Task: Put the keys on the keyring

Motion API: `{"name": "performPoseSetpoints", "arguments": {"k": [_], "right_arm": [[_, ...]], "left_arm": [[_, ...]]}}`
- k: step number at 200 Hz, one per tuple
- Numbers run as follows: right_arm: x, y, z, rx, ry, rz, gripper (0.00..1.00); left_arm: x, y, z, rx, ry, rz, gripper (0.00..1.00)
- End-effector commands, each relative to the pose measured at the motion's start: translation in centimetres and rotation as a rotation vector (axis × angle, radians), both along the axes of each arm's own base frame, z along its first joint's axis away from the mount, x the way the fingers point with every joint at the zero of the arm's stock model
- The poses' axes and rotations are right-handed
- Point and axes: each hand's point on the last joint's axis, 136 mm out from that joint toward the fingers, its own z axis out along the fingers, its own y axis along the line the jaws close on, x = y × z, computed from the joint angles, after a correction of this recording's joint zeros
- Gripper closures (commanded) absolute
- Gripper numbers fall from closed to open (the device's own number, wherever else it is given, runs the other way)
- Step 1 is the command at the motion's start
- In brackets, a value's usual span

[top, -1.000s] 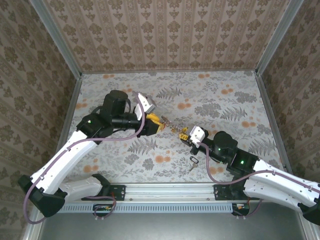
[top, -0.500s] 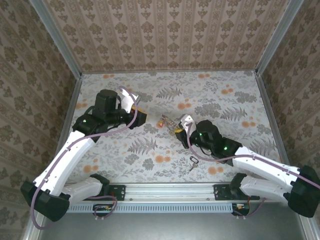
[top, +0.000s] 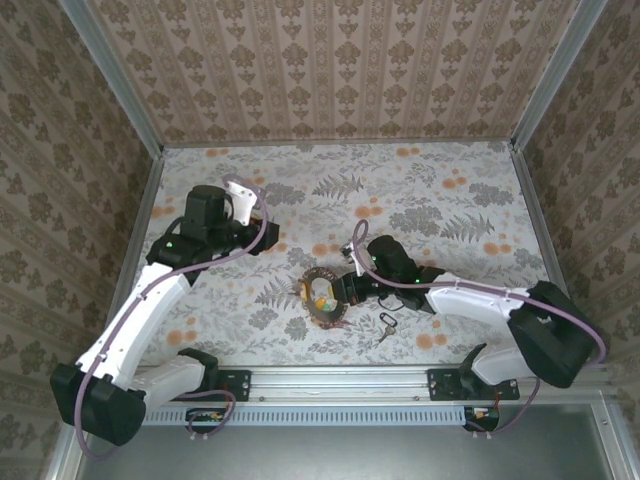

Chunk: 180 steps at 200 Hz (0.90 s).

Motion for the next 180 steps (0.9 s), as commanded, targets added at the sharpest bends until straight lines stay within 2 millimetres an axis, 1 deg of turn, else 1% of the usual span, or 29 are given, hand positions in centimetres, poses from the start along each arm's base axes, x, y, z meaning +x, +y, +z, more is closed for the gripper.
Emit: {"name": "performPoseSetpoints", "arguments": {"k": [1, 36, 56, 61, 93, 121, 150, 169, 180], "right_arm": [[0.7, 0.9, 0.5, 0.091, 0.051, 0.007, 1.00], [2.4, 0.3, -1.7, 0.054, 0.089, -0.034, 0.90], [3.4, -0.7, -3.2, 0.036, 0.128, -0.074, 0.86], [3.6, -1.0, -3.4, 0.036, 0.135, -0.081, 0.84], [4.9, -2.9, -4.6, -0.014, 0.137, -0.133, 0.78], [6.0, -3.9, -4.7, -0.032, 0.126, -0.151, 0.65], [6.9, -5.1, -4.4, -0.055, 0.109, -0.181, 0.51], [7.4, -7.0, -3.9, -0.136, 0.061, -0.216, 0.41], [7.7, -8.4, -3.4, -0.196, 0.019, -0.245, 0.35]], "left_arm": [[0.0, -0.9, -0.4, -0.006, -0.002, -0.038, 0.54], [0.5, -1.9, -1.7, 0.034, 0.022, -0.077, 0.53], [1.1, -2.3, -2.2, 0.047, 0.032, -0.090, 0.53], [0.7, -3.2, -2.3, 0.048, 0.031, -0.124, 0.53], [1.1, -4.2, -3.7, 0.058, 0.073, -0.160, 0.53], [1.7, -4.7, -4.9, 0.078, 0.109, -0.177, 0.53], [2.5, -5.5, -5.4, 0.094, 0.132, -0.193, 0.53], [2.8, -5.8, -6.0, 0.132, 0.150, -0.206, 0.52], [2.9, -6.1, -6.3, 0.158, 0.158, -0.219, 0.52]]}}
